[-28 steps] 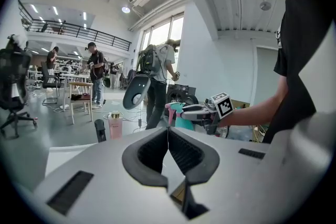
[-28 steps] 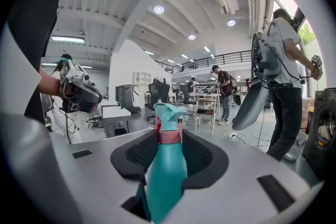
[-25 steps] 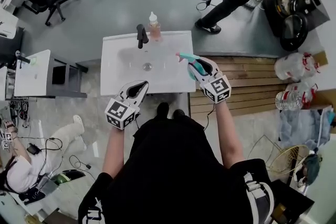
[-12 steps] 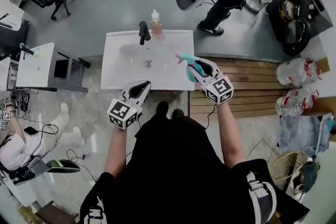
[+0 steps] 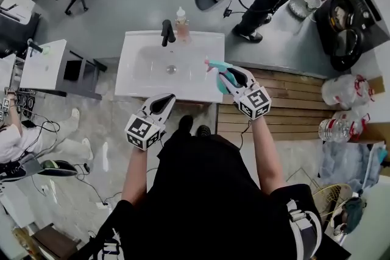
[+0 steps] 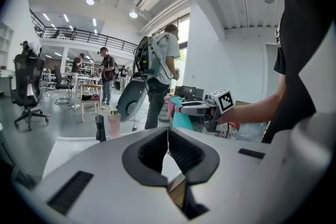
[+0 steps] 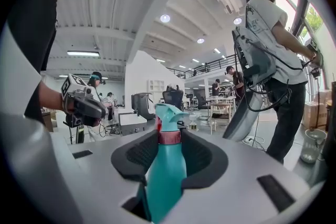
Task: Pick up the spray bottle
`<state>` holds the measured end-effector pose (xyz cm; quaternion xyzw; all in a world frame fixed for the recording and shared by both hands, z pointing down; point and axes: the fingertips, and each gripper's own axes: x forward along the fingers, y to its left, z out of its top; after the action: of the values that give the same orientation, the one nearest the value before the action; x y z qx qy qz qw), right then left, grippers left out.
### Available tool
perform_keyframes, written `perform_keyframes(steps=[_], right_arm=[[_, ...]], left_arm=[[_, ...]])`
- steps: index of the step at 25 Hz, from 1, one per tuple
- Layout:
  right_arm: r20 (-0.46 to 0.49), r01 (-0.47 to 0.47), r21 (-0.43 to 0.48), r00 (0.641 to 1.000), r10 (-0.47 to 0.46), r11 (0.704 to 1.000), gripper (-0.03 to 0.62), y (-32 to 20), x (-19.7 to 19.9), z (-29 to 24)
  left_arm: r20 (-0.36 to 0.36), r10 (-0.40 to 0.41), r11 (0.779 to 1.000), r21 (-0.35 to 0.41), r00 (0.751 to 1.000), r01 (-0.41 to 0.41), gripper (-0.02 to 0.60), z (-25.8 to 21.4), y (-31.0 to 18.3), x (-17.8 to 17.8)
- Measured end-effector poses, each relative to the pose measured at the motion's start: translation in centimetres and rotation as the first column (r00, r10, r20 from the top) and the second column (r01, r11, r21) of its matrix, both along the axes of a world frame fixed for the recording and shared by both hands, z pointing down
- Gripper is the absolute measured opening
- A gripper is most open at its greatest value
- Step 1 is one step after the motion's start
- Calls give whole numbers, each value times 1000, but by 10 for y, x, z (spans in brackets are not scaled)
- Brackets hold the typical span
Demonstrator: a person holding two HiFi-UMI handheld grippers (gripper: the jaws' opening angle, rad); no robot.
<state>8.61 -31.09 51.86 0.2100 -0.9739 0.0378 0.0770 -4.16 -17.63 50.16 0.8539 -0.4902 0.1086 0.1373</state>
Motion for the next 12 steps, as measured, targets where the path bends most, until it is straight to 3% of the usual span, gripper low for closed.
perform_keyframes(steps=[12], right_arm=[[34, 43, -17, 999, -43, 999, 150, 3, 10, 7]], left_arm=[[-10, -53, 999, -4, 999, 53, 23, 11, 17, 22]])
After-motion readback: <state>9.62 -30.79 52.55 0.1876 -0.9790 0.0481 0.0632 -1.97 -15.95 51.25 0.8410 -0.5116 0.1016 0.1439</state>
